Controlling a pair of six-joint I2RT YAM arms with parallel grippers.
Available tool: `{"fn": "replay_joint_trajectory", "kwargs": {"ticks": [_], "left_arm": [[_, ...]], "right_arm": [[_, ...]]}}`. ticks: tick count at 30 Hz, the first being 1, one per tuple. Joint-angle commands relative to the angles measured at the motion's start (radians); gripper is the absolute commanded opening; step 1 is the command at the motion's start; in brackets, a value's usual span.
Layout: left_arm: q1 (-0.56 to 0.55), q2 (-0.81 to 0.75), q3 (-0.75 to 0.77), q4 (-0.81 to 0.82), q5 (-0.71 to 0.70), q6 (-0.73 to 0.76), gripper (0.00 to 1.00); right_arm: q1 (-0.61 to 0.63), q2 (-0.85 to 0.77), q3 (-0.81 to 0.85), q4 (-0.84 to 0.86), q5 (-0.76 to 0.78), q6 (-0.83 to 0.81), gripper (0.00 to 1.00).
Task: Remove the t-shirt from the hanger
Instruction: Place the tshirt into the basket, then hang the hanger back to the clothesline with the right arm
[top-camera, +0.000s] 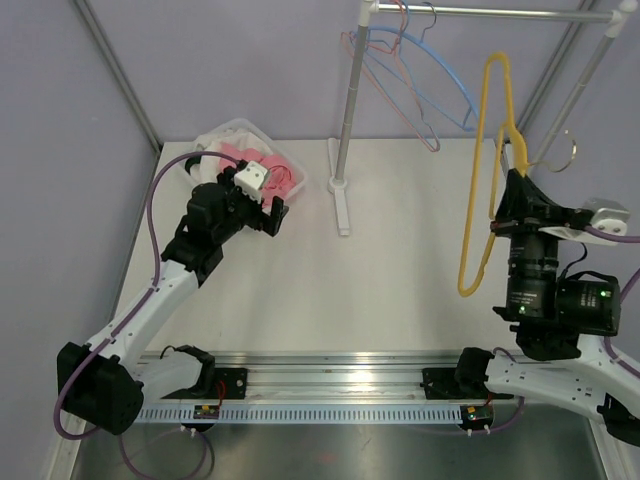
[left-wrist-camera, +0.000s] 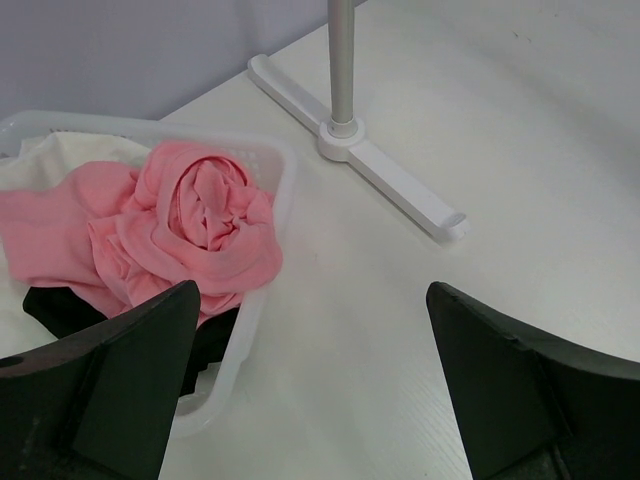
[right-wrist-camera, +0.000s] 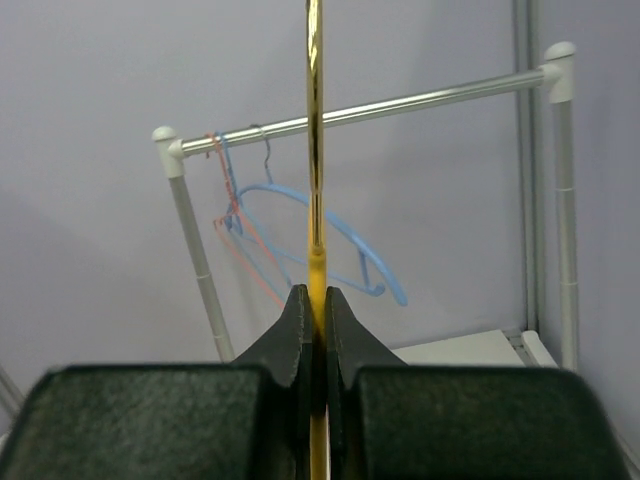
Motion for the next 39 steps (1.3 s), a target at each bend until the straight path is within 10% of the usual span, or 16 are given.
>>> {"fn": "replay_joint_trajectory", "kwargs": {"ticks": [1, 10, 16, 25, 39], "left_arm": [[-0.008, -0.002, -0.004, 0.080, 0.010, 0.014, 0.99], [-0.011, 0.018, 0.000, 0.071, 0.009, 0.022, 0.99], [-0.012, 0.052, 0.017, 0.059, 0.010, 0.022, 0.99], [-0.015, 0.059, 0.022, 0.053, 0.009, 0.024, 0.99], [-0.017, 0.065, 0.019, 0.053, 0.018, 0.030, 0.99]], "right_arm": [[0.004, -0.003, 0.073, 0.109, 0.076, -0.138, 0.00], [0.004, 0.106, 0.147, 0.333, 0.183, -0.514, 0.00], [0.004, 0.065, 0.184, 0.102, 0.157, -0.369, 0.00], [-0.115, 0.212, 0.201, 0.253, 0.119, -0.496, 0.00], [-0.881, 0.538, 0.611, -0.825, -0.391, 0.459, 0.00]]}}
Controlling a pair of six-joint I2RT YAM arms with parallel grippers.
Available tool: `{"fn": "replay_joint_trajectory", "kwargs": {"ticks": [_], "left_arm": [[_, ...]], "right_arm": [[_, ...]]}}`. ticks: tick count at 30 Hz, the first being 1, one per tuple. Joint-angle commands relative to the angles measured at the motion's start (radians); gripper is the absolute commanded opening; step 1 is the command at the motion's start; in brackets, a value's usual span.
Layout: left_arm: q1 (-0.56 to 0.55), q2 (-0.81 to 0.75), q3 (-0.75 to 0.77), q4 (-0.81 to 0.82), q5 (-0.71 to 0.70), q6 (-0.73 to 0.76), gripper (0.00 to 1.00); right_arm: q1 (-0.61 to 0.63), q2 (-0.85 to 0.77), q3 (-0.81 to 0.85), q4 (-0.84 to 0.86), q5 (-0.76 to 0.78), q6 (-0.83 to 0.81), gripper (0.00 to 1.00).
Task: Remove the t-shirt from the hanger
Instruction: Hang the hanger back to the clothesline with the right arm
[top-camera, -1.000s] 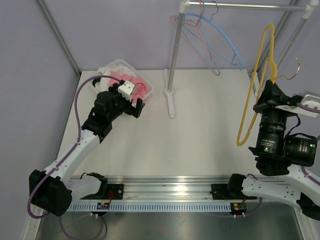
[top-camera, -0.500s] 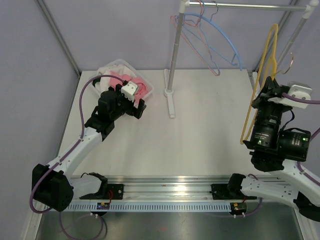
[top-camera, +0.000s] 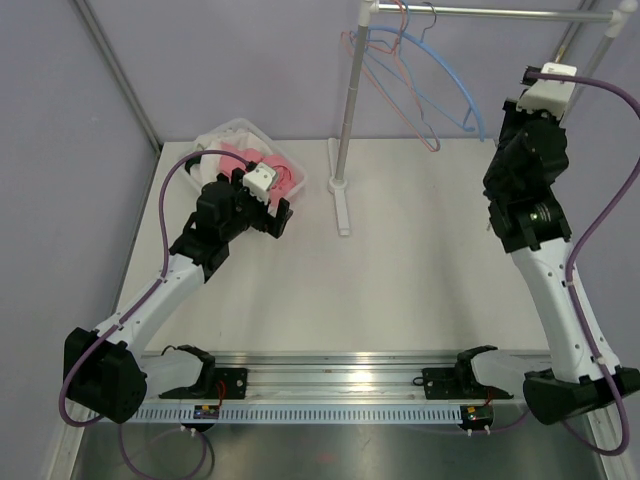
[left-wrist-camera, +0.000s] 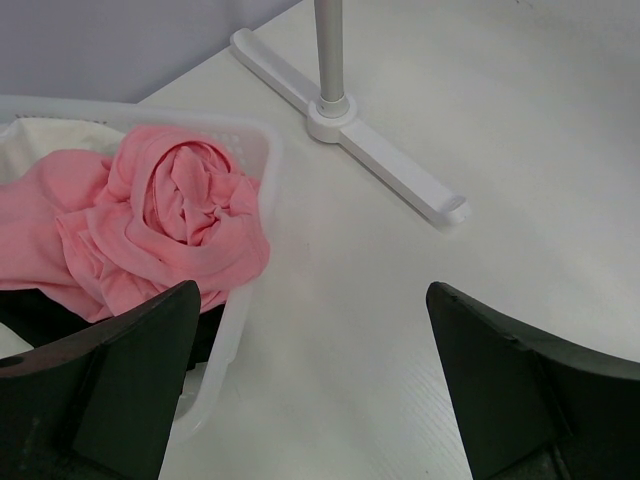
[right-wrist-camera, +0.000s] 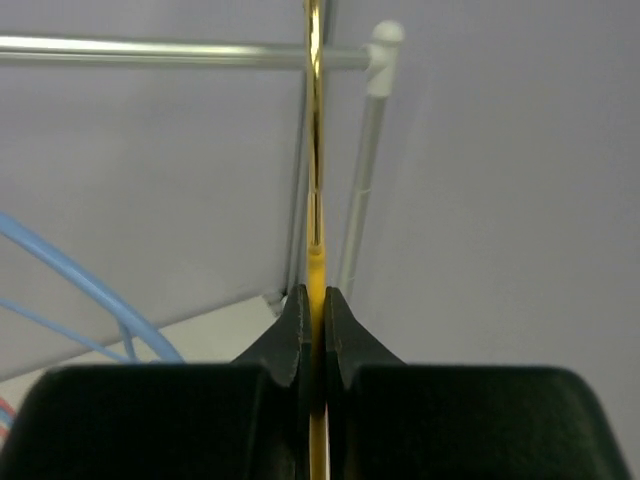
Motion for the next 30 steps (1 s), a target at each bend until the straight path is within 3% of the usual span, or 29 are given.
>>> {"fn": "replay_joint_trajectory", "kwargs": {"ticks": [1, 9, 30], "left_arm": [[-0.003, 0.003, 0.019, 0.042, 0.018, 0.012, 0.99], [-0.003, 0.024, 0.022, 0.044, 0.025, 0.014, 0.99], [-0.005, 0.061, 0.039, 0.029, 0.058, 0.018, 0.99]], "right_arm": [[-0.128, 0.080, 0.121, -0.290, -0.283, 0.277, 0.00], [-0.189, 0.103, 0.161, -0.277, -0.628, 0.279, 0.00], [-0.191, 0.146, 0.259, -0.418, -1.064, 0.216, 0.00]]}}
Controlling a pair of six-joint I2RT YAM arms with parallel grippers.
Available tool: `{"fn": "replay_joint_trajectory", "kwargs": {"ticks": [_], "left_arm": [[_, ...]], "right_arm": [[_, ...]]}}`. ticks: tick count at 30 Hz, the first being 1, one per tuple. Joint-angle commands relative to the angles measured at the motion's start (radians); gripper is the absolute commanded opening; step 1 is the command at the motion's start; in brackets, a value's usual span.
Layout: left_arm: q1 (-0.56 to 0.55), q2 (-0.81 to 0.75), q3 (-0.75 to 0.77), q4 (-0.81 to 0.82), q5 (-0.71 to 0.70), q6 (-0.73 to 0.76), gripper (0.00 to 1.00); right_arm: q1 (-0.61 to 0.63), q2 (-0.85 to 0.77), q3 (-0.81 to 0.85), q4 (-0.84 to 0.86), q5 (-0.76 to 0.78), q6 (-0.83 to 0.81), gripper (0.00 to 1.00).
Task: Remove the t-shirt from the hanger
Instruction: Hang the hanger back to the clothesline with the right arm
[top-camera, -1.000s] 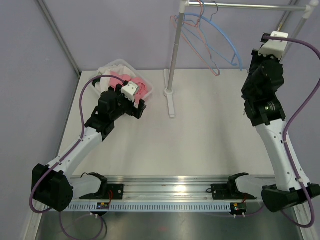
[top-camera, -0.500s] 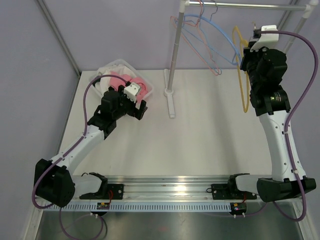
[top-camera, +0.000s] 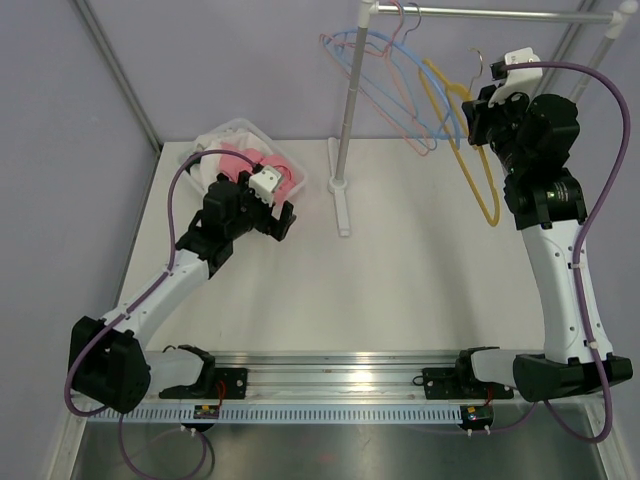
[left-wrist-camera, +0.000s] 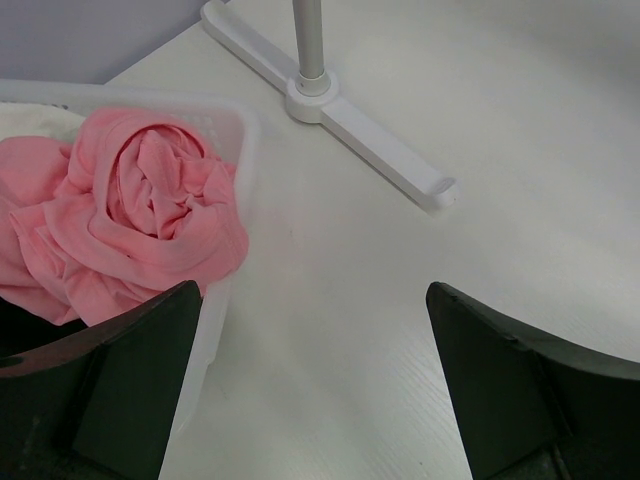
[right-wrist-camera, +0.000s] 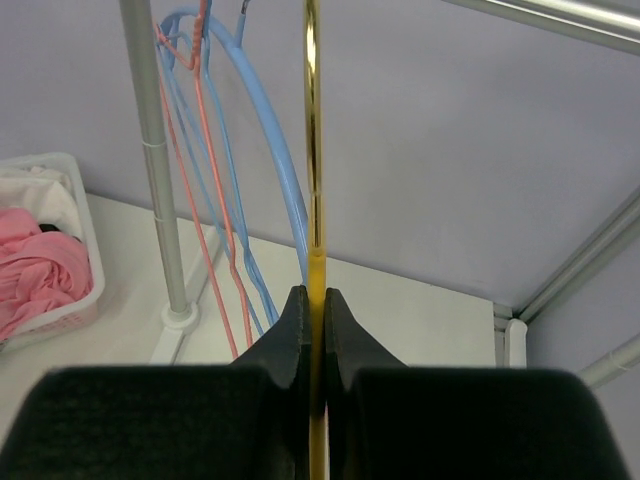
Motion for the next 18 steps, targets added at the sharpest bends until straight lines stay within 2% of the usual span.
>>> {"fn": "replay_joint_trajectory", "kwargs": {"ticks": [1, 6, 13, 15, 18], "left_arm": [[-0.005, 0.012, 0.040, 0.034, 0.023, 0.010, 0.99], [-0.005, 0.012, 0.040, 0.033, 0.019, 0.012, 0.99], [-0.006, 0.014, 0.041, 0.034, 0.016, 0.013, 0.99], [-0.008, 0.015, 0.043, 0.033, 0.014, 0.013, 0.99], [-0.008, 0.015, 0.043, 0.033, 0.011, 0.013, 0.99]], "right_arm": [[0.002, 0.003, 0.044, -0.006, -0.133, -0.015, 0.00], [0.001, -0.005, 0.041, -0.028, -0.130, -0.017, 0.00], [0.001, -0.017, 0.057, -0.107, 0.003, 0.029, 0.03], [0.001, -0.029, 0.051, -0.126, 0.028, 0.041, 0.00], [0.001, -0.061, 0.015, -0.117, 0.085, 0.063, 0.00]]}}
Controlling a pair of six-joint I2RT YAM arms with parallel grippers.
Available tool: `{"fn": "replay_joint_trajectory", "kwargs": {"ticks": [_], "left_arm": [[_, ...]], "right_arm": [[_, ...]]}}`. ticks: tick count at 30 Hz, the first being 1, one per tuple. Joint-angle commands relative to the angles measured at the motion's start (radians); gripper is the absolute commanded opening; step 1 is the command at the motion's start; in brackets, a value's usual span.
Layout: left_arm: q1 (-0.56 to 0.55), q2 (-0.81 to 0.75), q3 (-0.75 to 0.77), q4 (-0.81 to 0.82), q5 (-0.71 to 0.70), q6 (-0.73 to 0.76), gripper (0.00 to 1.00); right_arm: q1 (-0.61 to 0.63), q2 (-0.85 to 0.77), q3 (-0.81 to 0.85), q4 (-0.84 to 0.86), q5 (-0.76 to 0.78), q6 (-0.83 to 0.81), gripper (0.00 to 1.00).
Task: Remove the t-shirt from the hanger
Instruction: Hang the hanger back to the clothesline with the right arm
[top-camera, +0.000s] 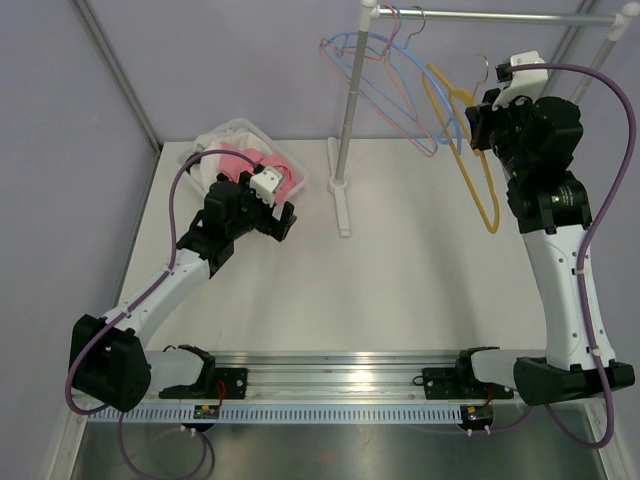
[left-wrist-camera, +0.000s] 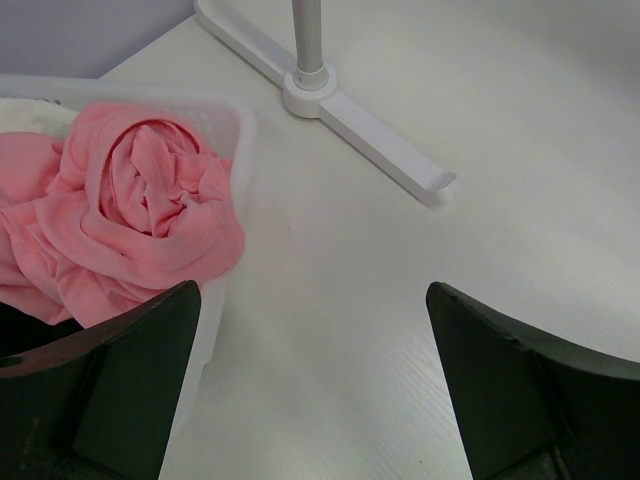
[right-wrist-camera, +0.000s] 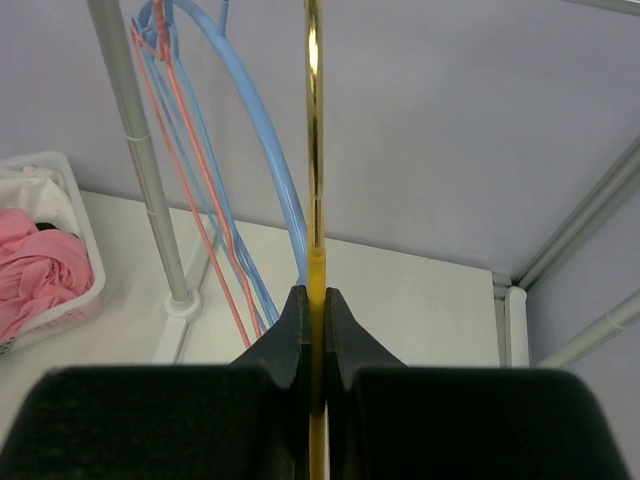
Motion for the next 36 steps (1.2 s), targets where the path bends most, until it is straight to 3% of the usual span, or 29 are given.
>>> {"fn": "replay_joint_trajectory", "kwargs": {"ticks": [1, 12, 21, 28, 36], "left_arm": [[-0.006, 0.006, 0.042, 0.035, 0.012, 0.012, 0.99], [-0.008, 0.020, 0.049, 0.034, 0.004, 0.013, 0.99], [-0.008, 0.006, 0.047, 0.028, 0.007, 0.015, 0.99], [-0.008, -0.001, 0.044, 0.025, 0.007, 0.013, 0.99], [-0.009, -0.009, 0.044, 0.023, 0.010, 0.015, 0.99]], "right_arm": [[0.002, -0.057, -0.026, -0.048, 0.097, 0.039, 0.00], [0.002, -0.142, -0.250, 0.161, 0.077, 0.202, 0.00], [0.002, -0.100, -0.385, 0.392, 0.212, 0.139, 0.00], [0.002, -0.195, -0.467, 0.446, 0.206, 0.214, 0.01], [0.002, -0.142, -0.427, 0.382, 0.295, 0.170, 0.00]]}}
